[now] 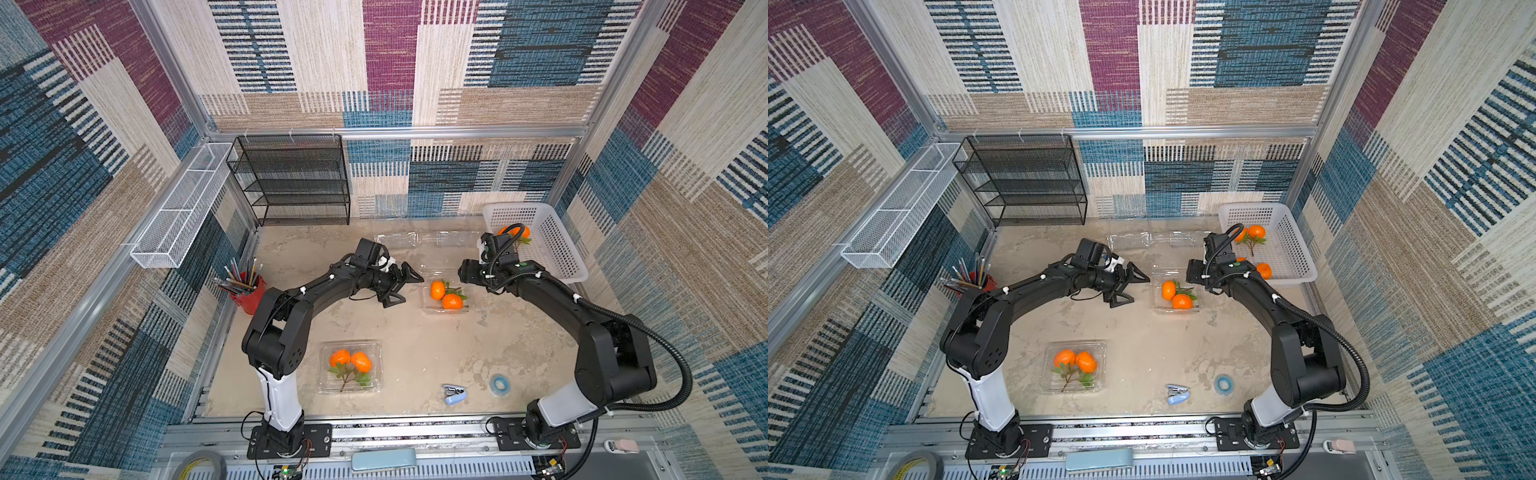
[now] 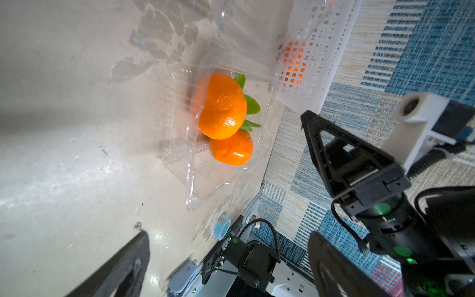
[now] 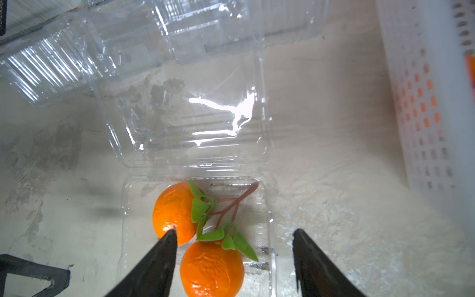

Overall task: Take oranges out of containers
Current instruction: Adjust the packing box at the center of the board, then pick up the orange from the packing box.

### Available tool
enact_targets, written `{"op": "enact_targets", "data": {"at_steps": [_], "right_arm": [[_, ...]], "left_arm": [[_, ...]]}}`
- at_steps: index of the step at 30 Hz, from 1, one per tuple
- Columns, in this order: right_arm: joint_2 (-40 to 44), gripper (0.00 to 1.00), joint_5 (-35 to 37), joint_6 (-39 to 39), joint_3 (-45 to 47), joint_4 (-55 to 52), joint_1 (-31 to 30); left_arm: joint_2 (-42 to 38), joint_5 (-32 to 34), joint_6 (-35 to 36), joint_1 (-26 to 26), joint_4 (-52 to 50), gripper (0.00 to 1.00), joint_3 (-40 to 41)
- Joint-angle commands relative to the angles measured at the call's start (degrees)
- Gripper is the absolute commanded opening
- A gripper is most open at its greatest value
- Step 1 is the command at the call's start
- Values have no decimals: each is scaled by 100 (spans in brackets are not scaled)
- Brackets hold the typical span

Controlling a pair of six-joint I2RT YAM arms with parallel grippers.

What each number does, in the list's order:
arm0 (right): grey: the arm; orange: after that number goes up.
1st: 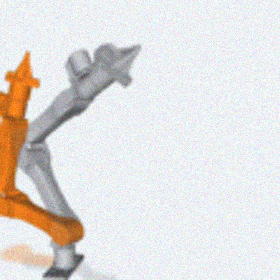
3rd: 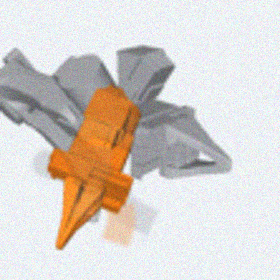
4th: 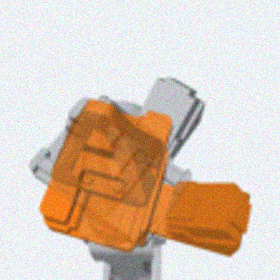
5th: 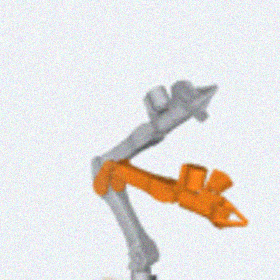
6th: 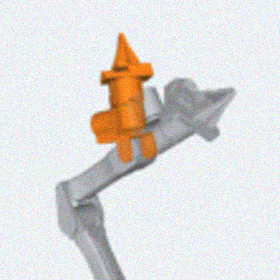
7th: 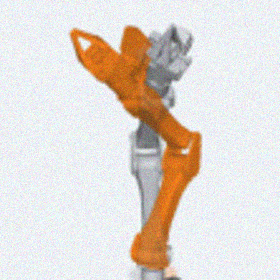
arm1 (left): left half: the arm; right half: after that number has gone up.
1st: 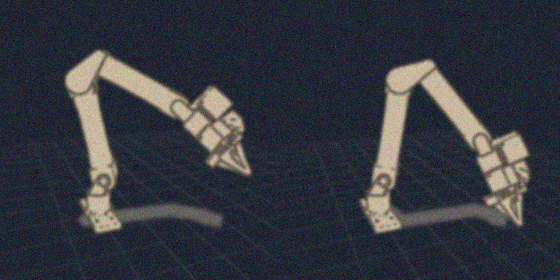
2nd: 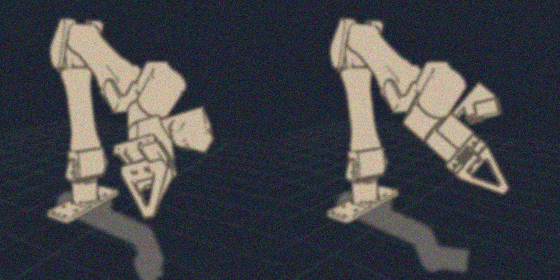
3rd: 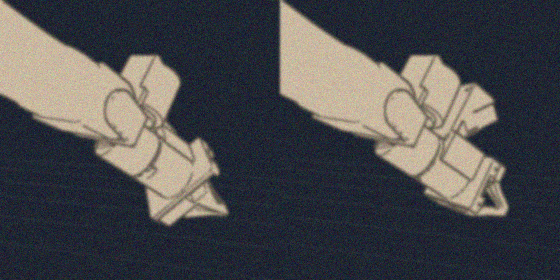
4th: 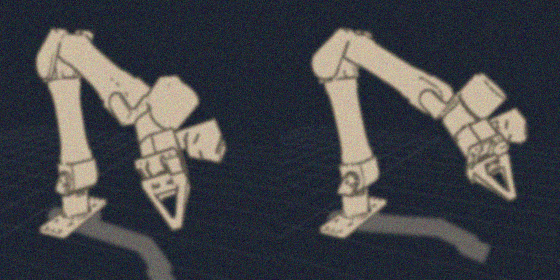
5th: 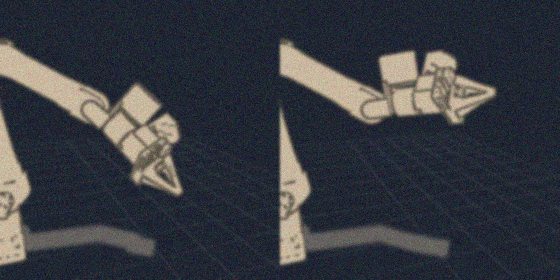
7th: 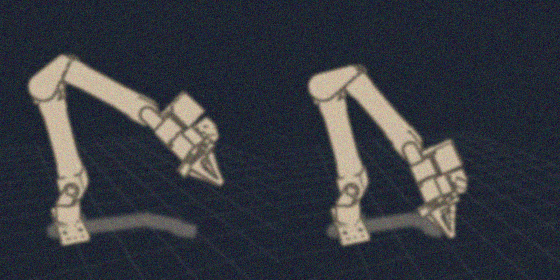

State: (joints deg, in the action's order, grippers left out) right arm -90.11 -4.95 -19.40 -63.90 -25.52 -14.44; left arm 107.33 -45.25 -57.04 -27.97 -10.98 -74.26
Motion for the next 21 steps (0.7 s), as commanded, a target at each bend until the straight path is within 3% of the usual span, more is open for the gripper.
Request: {"op": "enact_targets", "data": {"at_steps": [1, 11, 21], "right_arm": [[-214, 76, -422, -68, -98, 38, -147], [-1320, 78, -166, 68, -738, -217, -686], [-1765, 77, 317, 224, -908, -523, -958]], "left_arm": [[-130, -147, 61, -70, 26, 100, 51], [-432, -132, -256, -128, 441, 99, 595], [-634, -117, -348, -77, 571, 99, 916]]}}
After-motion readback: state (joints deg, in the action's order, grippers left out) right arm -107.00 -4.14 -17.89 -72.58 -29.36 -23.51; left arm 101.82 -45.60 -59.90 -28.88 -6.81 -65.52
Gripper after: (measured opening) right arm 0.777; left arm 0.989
